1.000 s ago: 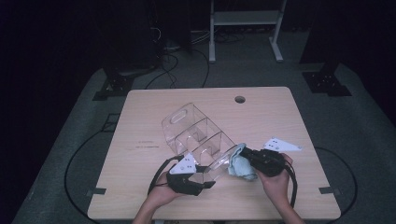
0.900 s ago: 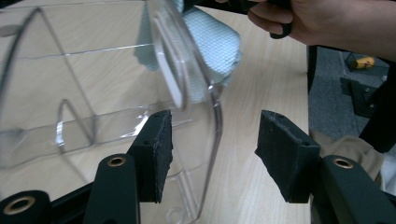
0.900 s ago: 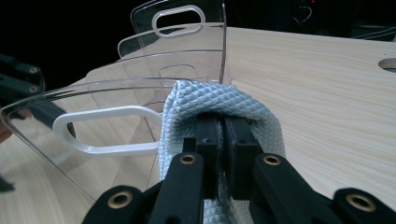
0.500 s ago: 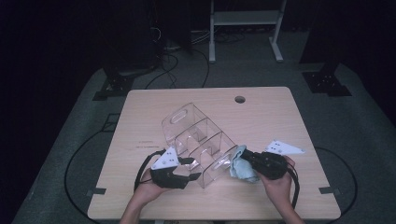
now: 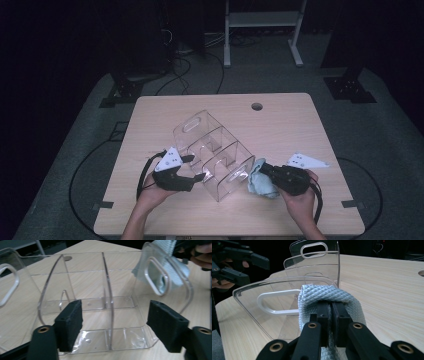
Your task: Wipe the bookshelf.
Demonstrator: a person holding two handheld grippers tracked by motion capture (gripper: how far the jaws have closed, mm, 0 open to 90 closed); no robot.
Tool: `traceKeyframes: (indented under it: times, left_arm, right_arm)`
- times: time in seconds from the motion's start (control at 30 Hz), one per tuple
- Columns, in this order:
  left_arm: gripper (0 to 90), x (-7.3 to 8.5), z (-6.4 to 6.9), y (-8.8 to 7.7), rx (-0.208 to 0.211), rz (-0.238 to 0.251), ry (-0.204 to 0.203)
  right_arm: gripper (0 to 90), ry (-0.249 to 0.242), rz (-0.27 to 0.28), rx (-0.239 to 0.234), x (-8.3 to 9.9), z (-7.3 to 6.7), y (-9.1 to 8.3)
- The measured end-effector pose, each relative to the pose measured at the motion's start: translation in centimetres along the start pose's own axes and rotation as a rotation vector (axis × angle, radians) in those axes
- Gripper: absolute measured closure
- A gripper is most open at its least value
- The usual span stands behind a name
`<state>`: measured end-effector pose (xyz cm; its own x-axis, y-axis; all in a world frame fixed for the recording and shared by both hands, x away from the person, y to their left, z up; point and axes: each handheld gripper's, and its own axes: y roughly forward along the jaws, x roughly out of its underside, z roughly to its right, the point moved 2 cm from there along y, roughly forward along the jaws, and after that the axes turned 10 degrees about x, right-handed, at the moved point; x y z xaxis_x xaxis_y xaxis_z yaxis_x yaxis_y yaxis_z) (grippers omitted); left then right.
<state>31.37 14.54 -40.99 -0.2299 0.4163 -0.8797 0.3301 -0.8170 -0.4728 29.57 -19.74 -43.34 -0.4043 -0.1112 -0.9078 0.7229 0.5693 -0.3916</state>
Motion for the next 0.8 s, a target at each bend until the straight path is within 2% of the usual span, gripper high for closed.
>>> traceKeyframes:
  times: [0.2, 0.4, 0.6, 0.8]
  left_arm:
    - [18.5, -0.3, -0.8, 0.2, -0.031, 0.0, 0.004]
    - [10.4, -0.3, -1.7, 0.7, -0.056, -0.019, -0.017]
    - [8.5, -0.1, -2.4, 1.3, -0.081, -0.044, -0.02]
    - [7.6, -0.1, -2.9, 1.5, -0.099, -0.04, -0.016]
  right_arm:
    - [85.0, -0.001, 0.002, -0.004, 0.0, -0.1, 0.0]
    - [85.0, 0.001, 0.0, -0.006, 0.1, -0.1, -0.1]
    - [85.0, -0.001, 0.003, -0.005, 0.2, 0.0, -0.1]
    - [85.0, -0.002, 0.002, -0.005, 0.2, -0.1, -0.1]
